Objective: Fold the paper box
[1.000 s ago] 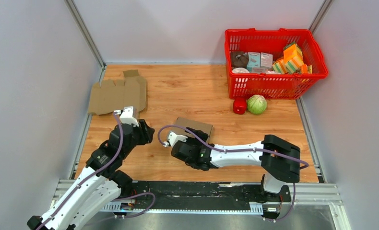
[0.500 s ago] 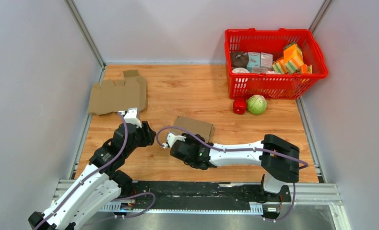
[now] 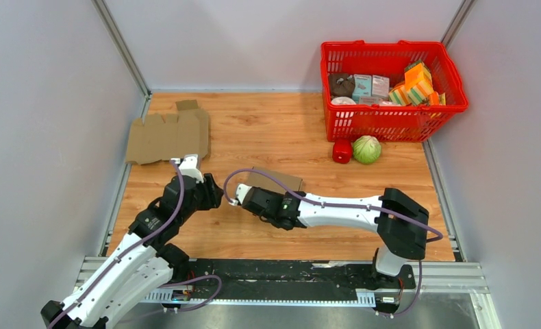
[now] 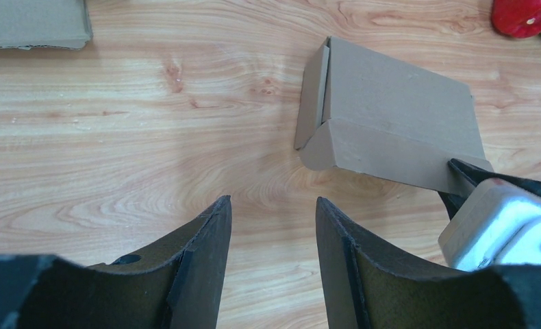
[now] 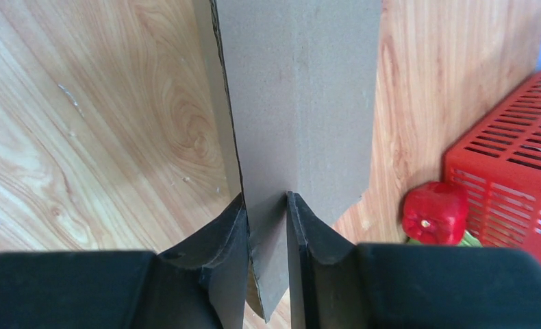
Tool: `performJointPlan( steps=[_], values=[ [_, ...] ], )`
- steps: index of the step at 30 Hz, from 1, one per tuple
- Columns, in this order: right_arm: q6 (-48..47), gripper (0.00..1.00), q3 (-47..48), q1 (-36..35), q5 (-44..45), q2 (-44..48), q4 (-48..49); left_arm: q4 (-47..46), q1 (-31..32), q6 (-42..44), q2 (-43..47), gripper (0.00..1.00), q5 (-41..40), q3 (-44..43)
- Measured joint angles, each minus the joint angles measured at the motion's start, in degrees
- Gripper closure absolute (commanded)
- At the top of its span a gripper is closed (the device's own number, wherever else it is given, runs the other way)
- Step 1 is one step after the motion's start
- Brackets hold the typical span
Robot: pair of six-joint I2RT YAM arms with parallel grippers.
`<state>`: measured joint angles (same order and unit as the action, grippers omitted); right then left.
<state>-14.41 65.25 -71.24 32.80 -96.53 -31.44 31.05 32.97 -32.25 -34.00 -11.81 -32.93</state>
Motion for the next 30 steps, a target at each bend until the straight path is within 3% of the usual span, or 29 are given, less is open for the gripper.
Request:
performJointPlan(
  steps=[8, 12, 21, 23, 27, 30],
  values=[
    [-0.26, 0.70, 2.21, 4.85, -10.03, -0.44, -2.27, -0.33, 0.00, 0.15, -1.70, 0.43, 0.63, 0.00],
    [-0.42, 0.56, 2.54, 6.34, -13.55, -1.14, -2.14, -0.76, 0.00, 0.13, -2.60, 0.43, 1.18, 0.00],
    [0.42, 0.43, 2.62, 6.93, -15.69, -1.33, -2.10, -1.29, 0.00, 0.48, -4.11, 0.43, 1.31, 0.00],
    [0.52, 0.45, 2.73, 6.93, -15.02, -1.05, -2.45, -1.42, 0.00, 0.48, -4.31, 0.43, 1.44, 0.00],
    [0.63, 0.64, 4.72, 6.99, -13.51, -0.98, -6.05, -2.56, 0.00, 0.46, -5.25, 0.43, 2.36, 0.00],
    [0.61, 0.73, 5.75, 7.63, -13.79, -0.98, -8.07, -3.21, 0.00, 0.46, -6.03, 0.43, 3.02, 0.00]
  ],
)
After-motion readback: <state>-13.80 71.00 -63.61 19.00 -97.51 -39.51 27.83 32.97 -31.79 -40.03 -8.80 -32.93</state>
